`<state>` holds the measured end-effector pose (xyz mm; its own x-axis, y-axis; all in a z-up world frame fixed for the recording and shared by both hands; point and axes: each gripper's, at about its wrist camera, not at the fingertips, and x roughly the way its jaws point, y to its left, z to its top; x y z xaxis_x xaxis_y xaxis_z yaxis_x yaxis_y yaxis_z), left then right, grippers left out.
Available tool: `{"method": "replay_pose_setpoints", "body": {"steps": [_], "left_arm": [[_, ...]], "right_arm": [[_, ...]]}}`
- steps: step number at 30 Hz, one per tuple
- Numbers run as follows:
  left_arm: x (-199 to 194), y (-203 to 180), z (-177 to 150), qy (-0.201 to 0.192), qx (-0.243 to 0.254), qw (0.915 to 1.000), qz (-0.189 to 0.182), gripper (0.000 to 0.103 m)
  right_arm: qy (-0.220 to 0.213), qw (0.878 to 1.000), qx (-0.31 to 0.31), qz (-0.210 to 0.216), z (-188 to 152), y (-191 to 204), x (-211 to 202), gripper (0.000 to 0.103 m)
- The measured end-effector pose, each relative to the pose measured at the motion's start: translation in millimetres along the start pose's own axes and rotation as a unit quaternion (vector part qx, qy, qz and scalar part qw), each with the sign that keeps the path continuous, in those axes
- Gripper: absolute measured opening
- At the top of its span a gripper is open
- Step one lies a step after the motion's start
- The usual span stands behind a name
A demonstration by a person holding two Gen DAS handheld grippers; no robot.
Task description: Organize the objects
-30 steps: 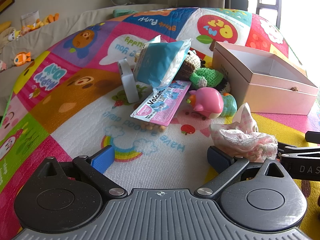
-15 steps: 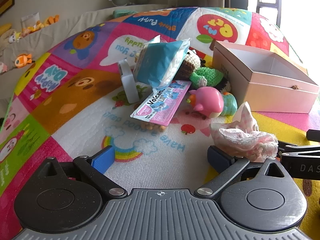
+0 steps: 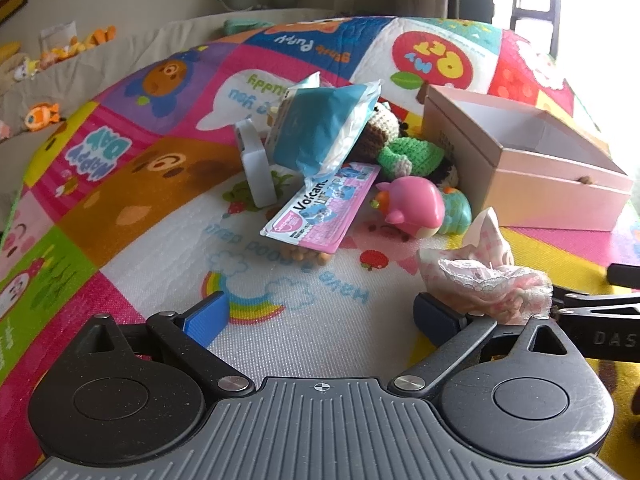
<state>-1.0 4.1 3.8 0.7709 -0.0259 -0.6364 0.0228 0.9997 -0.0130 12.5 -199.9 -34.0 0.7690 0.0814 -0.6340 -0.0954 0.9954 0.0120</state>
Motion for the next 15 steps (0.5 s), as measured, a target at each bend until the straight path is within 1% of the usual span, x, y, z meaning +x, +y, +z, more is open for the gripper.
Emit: {"method": "replay_pose_setpoints", "body": {"steps": [2, 4, 6, 9, 10, 12, 14, 15], "left_arm": [[-8, 12, 8, -0.004, -0.018, 0.9995, -0.025, 0.095], [-18, 26, 24, -0.022, -0.05, 0.9977, -0.039, 0.092], [-23, 42, 47, -0.03, -0.086, 0.9941, -0.06, 0.092], [-17, 54, 83, -0.021, -0.126, 0.9887, -0.079, 0.092], [-15, 53, 92, -0.015, -0.127, 0.9886, -0.08, 0.091], [-13, 43, 104, -0.011, -0.105, 0.9919, -0.07, 0.089], [-15, 36, 107, -0.022, -0.083, 0.9939, -0.069, 0.089], [-14, 37, 107, -0.026, -0.085, 0.9938, -0.066, 0.089]], "right_arm": [[0.0, 1.0, 0.0, 0.0, 0, 0, 0, 0.103], [0.0, 1.0, 0.0, 0.0, 0, 0, 1, 0.103], [0.0, 1.0, 0.0, 0.0, 0, 0, 1, 0.103], [0.0, 1.0, 0.0, 0.0, 0, 0, 1, 0.103], [0.0, 1.0, 0.0, 0.0, 0, 0, 1, 0.103], [0.0, 1.0, 0.0, 0.0, 0, 0, 1, 0.103], [0.0, 1.0, 0.0, 0.0, 0, 0, 1, 0.103], [0.0, 1.0, 0.0, 0.0, 0, 0, 1, 0.103]]}}
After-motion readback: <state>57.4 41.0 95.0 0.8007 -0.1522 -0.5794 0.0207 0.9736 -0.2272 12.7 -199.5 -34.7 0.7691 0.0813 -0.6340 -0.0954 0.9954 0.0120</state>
